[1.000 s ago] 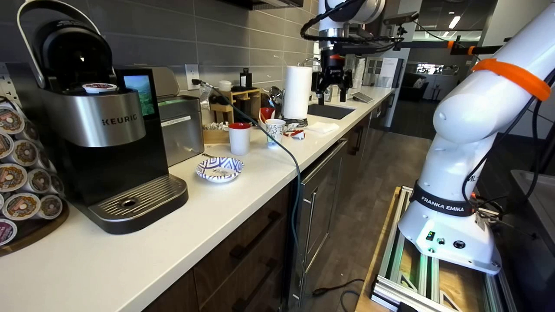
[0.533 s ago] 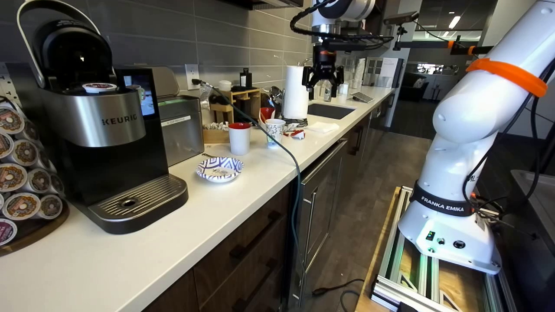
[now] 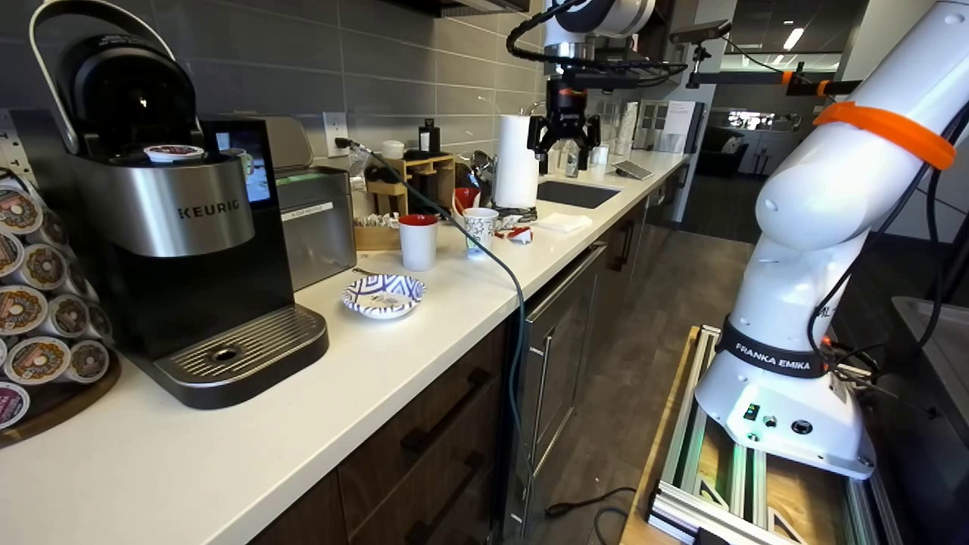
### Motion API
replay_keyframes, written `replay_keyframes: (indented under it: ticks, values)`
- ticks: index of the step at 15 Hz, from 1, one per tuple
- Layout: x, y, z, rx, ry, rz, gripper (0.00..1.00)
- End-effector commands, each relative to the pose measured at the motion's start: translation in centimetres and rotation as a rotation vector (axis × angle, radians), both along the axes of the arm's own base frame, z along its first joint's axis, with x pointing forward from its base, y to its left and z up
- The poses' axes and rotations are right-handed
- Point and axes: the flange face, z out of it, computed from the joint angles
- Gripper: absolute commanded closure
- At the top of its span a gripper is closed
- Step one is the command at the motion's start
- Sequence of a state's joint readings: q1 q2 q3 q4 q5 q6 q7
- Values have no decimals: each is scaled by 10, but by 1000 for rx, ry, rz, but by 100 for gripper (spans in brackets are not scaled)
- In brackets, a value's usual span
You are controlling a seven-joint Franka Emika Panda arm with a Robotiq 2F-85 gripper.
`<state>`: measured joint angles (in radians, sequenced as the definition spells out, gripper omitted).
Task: Put the stick inside the white mug
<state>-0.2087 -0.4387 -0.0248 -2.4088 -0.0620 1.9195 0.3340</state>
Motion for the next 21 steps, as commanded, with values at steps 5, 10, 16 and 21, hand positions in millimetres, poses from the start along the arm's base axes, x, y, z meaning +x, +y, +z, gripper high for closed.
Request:
replay_keyframes:
  ticks: [5, 10, 16, 21]
  values:
    - [30, 102, -25, 19, -111, -12, 0]
    - [74, 200, -47, -52, -379, 98, 0]
    - [96, 198, -67, -146, -422, 219, 0]
    - [125, 180, -82, -149, -423, 195, 0]
